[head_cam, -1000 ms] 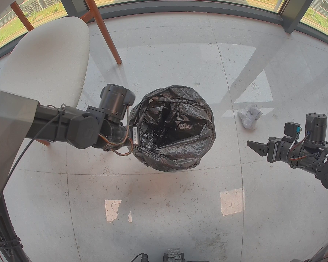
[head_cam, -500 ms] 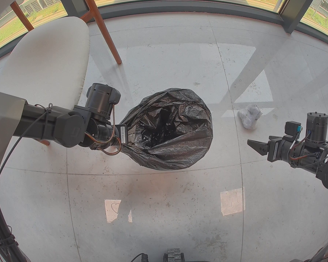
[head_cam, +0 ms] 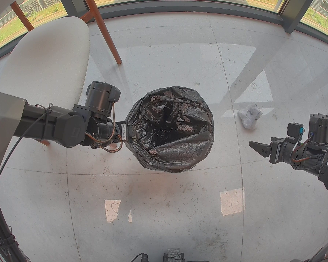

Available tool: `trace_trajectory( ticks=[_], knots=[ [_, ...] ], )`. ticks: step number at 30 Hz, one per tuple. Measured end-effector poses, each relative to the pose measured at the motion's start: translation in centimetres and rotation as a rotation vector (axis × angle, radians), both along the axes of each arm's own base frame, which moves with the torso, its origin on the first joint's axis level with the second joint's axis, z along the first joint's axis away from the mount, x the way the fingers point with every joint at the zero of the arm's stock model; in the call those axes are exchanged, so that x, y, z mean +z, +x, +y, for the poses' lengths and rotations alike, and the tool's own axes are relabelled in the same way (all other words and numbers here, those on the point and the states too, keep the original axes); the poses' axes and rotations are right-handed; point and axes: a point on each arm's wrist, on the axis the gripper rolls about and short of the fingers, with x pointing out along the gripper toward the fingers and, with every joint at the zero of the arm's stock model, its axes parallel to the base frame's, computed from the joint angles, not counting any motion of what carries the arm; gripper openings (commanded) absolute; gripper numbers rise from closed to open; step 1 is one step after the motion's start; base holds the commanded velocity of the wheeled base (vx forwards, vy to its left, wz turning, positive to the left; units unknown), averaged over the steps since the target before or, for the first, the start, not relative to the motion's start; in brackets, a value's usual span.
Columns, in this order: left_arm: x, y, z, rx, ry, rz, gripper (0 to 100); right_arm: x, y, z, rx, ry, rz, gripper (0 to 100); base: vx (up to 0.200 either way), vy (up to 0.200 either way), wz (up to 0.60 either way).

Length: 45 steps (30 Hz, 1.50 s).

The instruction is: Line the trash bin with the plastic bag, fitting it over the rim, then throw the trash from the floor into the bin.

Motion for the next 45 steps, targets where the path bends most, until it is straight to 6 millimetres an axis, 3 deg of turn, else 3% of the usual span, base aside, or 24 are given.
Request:
trace_trajectory(
  ticks=[15, 32, 38, 45],
  knots=[
    [-2.3, 1.8, 1.2, 0.045, 0.017, 0.032, 100, -0.2, -1.2, -0.3, -0.001, -0.004, 0.009, 100, 0.000, 0.000, 0.00],
    [-5.6, 5.0, 0.1, 0.041, 0.025, 0.039, 100, 0.2, -1.3, -0.5, -0.007, -0.001, -0.005, 100, 0.000, 0.000, 0.00],
    [-5.7, 4.7, 0.2, 0.039, 0.032, 0.050, 100, 0.2, -1.4, -0.5, -0.008, 0.000, -0.004, 100, 0.000, 0.000, 0.00],
    [-3.8, 2.0, 1.1, 0.019, 0.039, 0.052, 100, 0.2, -1.4, -0.5, -0.009, 0.001, -0.004, 100, 0.000, 0.000, 0.00]
  ],
)
